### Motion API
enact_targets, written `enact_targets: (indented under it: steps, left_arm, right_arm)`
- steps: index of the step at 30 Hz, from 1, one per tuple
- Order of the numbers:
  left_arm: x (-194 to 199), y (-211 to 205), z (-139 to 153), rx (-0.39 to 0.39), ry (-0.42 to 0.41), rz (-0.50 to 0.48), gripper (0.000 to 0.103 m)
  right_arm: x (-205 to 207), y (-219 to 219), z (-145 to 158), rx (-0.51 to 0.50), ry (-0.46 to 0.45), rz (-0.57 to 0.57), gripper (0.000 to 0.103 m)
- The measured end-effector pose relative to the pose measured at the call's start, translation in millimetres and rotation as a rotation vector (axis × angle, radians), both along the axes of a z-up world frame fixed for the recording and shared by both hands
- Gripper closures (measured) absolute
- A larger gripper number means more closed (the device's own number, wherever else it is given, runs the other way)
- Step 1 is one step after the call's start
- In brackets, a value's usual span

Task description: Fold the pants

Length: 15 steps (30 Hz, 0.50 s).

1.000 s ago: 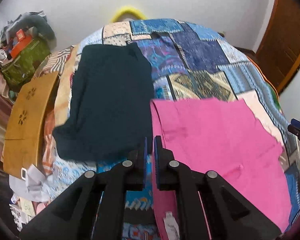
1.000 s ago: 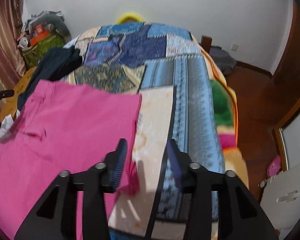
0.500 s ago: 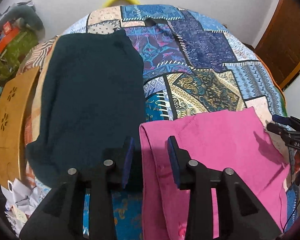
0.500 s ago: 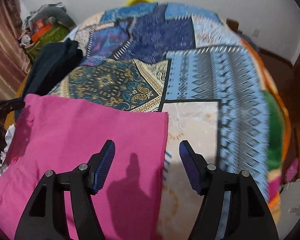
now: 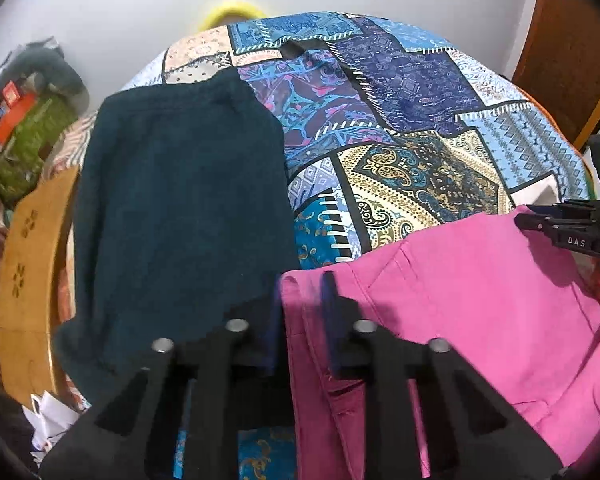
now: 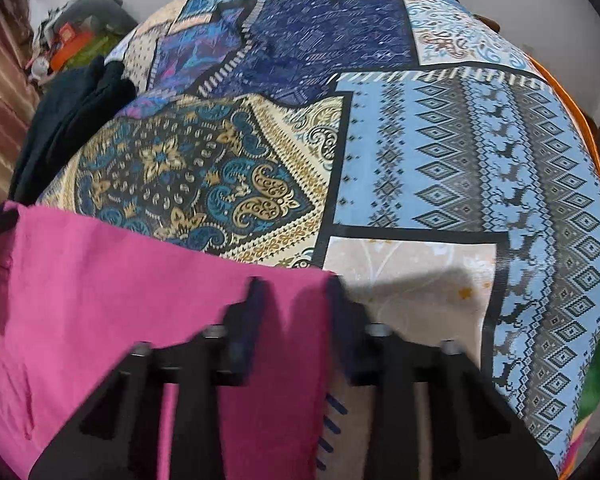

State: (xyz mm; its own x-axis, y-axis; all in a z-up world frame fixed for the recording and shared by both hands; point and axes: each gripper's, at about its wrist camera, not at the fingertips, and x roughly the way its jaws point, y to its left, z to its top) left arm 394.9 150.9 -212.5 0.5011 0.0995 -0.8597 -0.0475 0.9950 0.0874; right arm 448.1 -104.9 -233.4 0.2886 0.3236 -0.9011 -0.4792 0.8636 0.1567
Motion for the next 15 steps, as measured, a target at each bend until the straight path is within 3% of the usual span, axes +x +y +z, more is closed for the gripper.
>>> enact_targets:
  steps: [1,7,11,15]
  left_arm:
    - [-0.5,-1.5,0.4,0.015,-0.005,0.004,0.09]
    - [-5.9,-1.7,9.9,0.036,-0.028,0.017,0.094]
    - [-11.2,0.2,27.4,0.036,-0.059,0.015,0.095]
    - [-16.0,2.8,54.6,0.036,-0.113,0.036,0.095]
  right_arm:
    - [-0.3,2.5,-0.7,-0.001,0.004,0.013,0.096]
    - [-6.7,2.9,9.6,-0.01,-0.047,0.019,0.1]
    - [-3.9,-5.5,37.3,0.043,-0.099,-0.005,0.1]
    - [-6.2,-8.2,84.5,0.092,-0.204,-0.032,0.1]
